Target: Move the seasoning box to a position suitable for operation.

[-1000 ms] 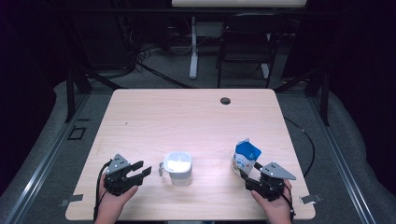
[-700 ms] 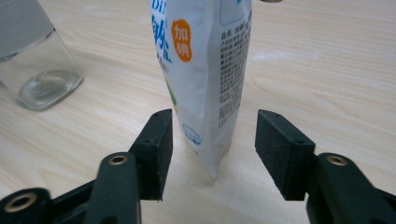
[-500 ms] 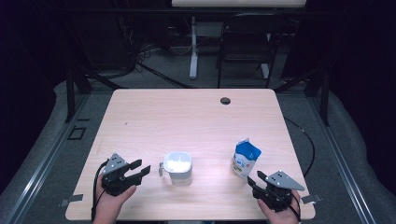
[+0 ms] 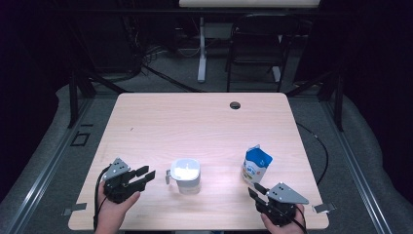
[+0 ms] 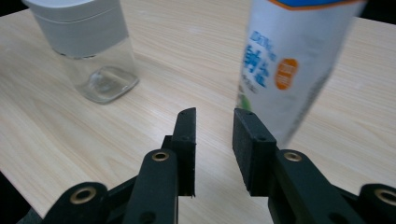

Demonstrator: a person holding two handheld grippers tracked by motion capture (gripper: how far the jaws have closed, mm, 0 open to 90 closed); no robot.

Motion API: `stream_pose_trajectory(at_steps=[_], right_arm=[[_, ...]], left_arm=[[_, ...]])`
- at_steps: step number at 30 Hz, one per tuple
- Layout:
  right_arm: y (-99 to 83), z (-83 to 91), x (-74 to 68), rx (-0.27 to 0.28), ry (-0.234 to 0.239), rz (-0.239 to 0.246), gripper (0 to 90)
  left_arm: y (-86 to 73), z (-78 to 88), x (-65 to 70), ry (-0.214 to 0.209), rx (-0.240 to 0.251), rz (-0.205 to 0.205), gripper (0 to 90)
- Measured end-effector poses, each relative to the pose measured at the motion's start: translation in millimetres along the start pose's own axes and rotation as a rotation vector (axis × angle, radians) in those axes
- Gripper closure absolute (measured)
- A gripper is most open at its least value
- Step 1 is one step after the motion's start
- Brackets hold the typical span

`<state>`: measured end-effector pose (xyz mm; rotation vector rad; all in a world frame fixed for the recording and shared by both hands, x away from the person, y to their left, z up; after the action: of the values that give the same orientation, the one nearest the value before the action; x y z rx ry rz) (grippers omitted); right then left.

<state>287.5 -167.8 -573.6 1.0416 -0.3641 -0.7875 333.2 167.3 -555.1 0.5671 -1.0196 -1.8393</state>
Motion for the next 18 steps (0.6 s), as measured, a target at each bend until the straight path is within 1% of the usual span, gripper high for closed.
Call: stream_pose_trajectory(at_steps=[1, 2, 4, 5, 6, 8, 9, 10, 11, 12, 13, 14, 15, 18], right_arm=[[1.4, -3.7, -2.2, -0.003, 0.010, 0.009, 71.4], [2.0, -6.4, -3.4, -0.009, 0.012, 0.011, 71.6], [4.0, -12.7, -6.0, -0.004, 0.028, 0.019, 72.2], [4.3, -15.3, -7.0, -0.009, 0.033, 0.021, 72.2], [4.4, -17.5, -7.7, -0.017, 0.036, 0.025, 72.4], [5.7, -22.6, -9.6, -0.021, 0.048, 0.033, 74.7], [6.4, -25.0, -10.6, -0.022, 0.056, 0.034, 75.4], [6.9, -26.8, -11.3, -0.024, 0.061, 0.033, 76.2], [7.9, -30.1, -12.4, -0.025, 0.071, 0.031, 76.8], [8.3, -31.8, -12.6, -0.028, 0.071, 0.032, 77.4], [9.5, -35.5, -13.3, -0.026, 0.075, 0.034, 78.5], [9.5, -35.5, -13.3, -0.026, 0.075, 0.034, 78.5], [11.2, -40.8, -14.9, -0.036, 0.080, 0.042, 79.4], [14.7, -47.2, -17.1, -0.032, 0.089, 0.043, 80.3]], left_arm=[[0.7, 0.1, 1.2, 0.000, 0.002, 0.000, 65.8], [1.2, 0.3, 2.4, -0.010, 0.000, -0.006, 67.1], [2.5, -0.3, 4.2, -0.015, 0.004, -0.013, 70.7], [2.5, -0.1, 4.6, -0.016, -0.006, -0.022, 72.6], [3.8, -1.2, 5.5, -0.015, 0.003, -0.022, 74.7], [5.8, -1.9, 7.4, -0.019, 0.003, -0.029, 78.9], [6.8, -2.6, 9.1, -0.026, 0.006, -0.028, 81.2], [7.8, -3.5, 11.3, -0.033, 0.000, -0.039, 82.6], [8.7, -4.4, 13.1, -0.035, 0.000, -0.040, 85.0], [10.5, -5.4, 15.5, -0.045, 0.000, -0.051, 87.3], [12.5, -6.3, 18.0, -0.054, 0.003, -0.054, 89.8], [12.5, -6.3, 18.0, -0.054, 0.003, -0.054, 90.0], [17.0, -7.4, 23.2, -0.069, 0.005, -0.063, 90.0], [23.3, -9.7, 31.2, -0.086, 0.006, -0.082, 90.0]])
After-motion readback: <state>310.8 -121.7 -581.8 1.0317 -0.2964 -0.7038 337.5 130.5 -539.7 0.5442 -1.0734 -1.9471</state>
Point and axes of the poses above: each handheld gripper's, and its own axes: z roughly backward along the jaws, y roughly out of its top, x roughly to its right, the point moved 10 cm from there along -z, roughly forward along the jaws, and after that the axes turned 12 degrees about y, right-handed, at the moved point
